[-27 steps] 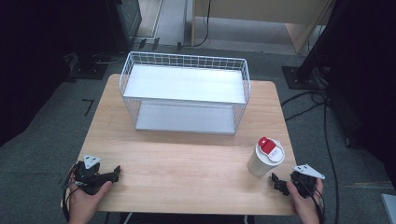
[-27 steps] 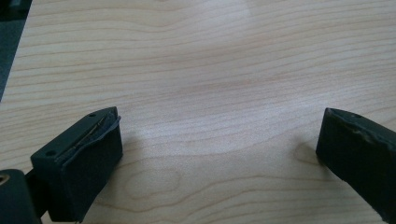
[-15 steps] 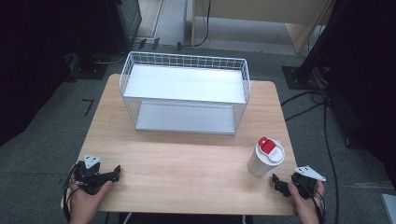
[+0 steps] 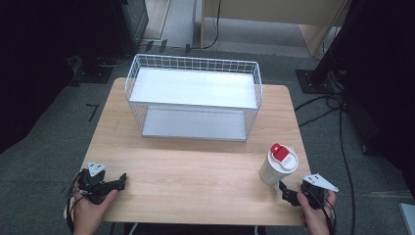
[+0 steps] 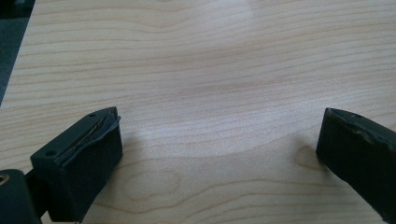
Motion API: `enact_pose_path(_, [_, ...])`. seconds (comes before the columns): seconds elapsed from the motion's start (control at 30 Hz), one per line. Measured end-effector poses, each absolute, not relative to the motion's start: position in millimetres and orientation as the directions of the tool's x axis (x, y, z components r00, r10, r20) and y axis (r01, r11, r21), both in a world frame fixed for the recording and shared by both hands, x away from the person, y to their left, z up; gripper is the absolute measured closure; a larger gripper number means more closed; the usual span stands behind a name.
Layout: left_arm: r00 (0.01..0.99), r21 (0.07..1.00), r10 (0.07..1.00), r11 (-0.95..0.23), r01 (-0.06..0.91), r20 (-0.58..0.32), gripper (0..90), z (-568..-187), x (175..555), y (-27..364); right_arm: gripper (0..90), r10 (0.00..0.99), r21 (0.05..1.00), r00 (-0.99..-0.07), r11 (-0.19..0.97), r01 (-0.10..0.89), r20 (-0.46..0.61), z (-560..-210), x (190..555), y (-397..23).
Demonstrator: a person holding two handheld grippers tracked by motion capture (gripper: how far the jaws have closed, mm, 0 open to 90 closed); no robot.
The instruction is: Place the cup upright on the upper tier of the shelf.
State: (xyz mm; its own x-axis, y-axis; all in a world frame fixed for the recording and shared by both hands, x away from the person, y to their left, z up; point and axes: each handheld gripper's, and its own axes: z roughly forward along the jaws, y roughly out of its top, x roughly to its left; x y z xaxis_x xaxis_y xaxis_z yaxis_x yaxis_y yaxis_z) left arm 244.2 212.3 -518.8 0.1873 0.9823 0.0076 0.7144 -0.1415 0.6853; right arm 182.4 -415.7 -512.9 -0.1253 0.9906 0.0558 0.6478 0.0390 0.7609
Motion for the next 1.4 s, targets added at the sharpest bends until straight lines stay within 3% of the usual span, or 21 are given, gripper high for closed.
enact_pose_path(0.63, [0.187,0.685,0.982,-0.142,0.714,0.008,0.7,-519,244,212,7.8,0.973,0.800,-0.218,0.073,0.596,0.073,-502,179,-400])
enact_pose_path(1.2, [0.188,0.685,0.982,-0.142,0.714,0.008,0.7,-519,244,212,11.8,0.950,0.881,-0.274,0.000,0.473,0.147,-484,190,-383])
enact_pose_path(1.4, [0.187,0.685,0.982,-0.142,0.714,0.008,0.6,-519,244,212,9.3,0.941,0.889,-0.298,-0.006,0.458,0.160,-484,198,-383])
